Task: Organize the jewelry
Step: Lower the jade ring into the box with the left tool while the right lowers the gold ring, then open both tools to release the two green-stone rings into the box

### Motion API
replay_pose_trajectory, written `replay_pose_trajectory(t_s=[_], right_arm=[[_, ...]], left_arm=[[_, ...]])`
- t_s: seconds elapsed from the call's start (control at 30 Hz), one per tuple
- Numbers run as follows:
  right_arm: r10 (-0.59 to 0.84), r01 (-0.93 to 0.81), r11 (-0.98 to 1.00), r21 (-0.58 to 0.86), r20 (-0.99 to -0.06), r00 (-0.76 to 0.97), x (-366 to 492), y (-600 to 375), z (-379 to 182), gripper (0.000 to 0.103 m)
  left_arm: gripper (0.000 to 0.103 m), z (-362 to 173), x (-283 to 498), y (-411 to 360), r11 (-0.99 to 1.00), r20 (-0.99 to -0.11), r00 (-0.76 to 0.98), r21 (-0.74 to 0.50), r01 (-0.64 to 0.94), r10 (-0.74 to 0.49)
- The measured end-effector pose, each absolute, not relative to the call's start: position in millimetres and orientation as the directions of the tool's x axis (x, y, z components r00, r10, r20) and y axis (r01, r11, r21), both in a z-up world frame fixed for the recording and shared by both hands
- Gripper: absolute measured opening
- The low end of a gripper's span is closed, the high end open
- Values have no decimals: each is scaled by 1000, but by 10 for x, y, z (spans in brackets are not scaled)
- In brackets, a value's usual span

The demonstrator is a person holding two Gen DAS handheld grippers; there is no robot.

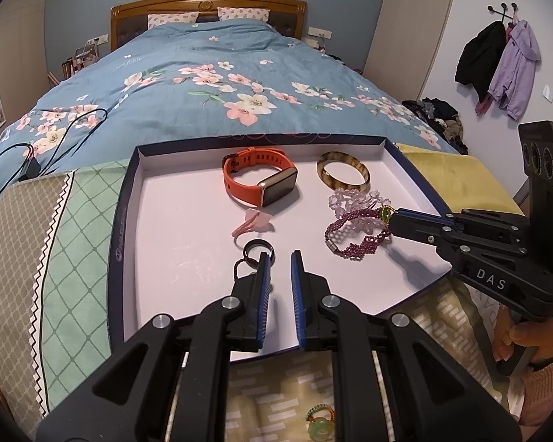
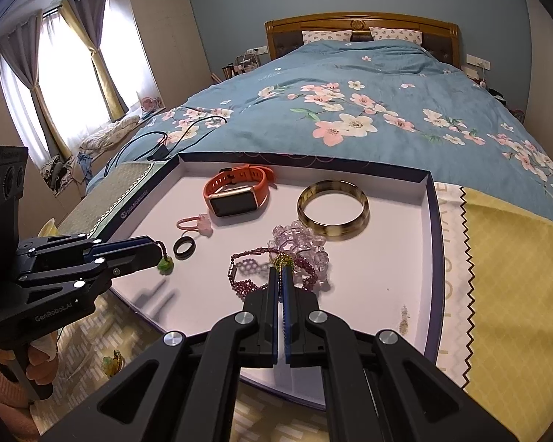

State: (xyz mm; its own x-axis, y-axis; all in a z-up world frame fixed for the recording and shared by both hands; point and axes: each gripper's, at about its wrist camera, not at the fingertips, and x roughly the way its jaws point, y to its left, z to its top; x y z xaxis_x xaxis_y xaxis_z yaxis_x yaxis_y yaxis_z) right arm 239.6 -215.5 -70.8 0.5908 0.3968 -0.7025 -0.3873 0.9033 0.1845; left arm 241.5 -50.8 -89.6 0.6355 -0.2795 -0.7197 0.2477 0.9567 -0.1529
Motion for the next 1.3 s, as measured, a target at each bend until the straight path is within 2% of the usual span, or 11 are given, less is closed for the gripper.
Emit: replay_pose_trajectory(t_s=[0.23,0.43,0.57,0.63,0.67,0.77,0.93,1.03,1.1,1.23,1.3], right_arm=[[384,-377,909,180,-714,586,2427,-2146,-748,4],[377,-368,913,178,-713,591,2421,-2168,-752,6],[369,-361,916,173,-713,596,2411,-2179,-754,18],[364,-358,919,167,-710,603,2395,-2180,-748,21],[365,-358,919,168,-710,603,2389,-2182,-746,23],[360,-354,921,163,-706,611,2366,-2188,-734,37],[362,-355,920,163,-700,616,2320,-2198,-713,40],[363,-357,920,163,-696,619,2286,-2197,-701,47],[365,-356,920,165,-691,624,2259,-2200,-686,61],[366,-351,922,166,-674,642,2170,-2222,-640,70],[363,-348,923,163,-665,653,2098,-2228,-608,81]], left_arm=[[12,-947,2473,-523,964,-728,636,-140,227,-256],[23,-991,2495,-523,968,-736,634,-128,216,-238],[40,-991,2490,-527,973,-731,647,-112,201,-218],[42,-984,2477,-524,974,-727,652,-108,201,-216],[48,-980,2466,-524,974,-727,652,-107,202,-215],[54,-966,2437,-529,975,-721,662,-94,200,-205],[65,-904,2362,-506,977,-700,686,-83,195,-196],[74,-856,2311,-476,979,-687,701,-85,187,-194],[81,-825,2265,-456,980,-679,709,-86,181,-190],[92,-732,2134,-408,983,-648,740,-82,164,-178],[97,-668,2050,-389,986,-627,762,-67,154,-162]])
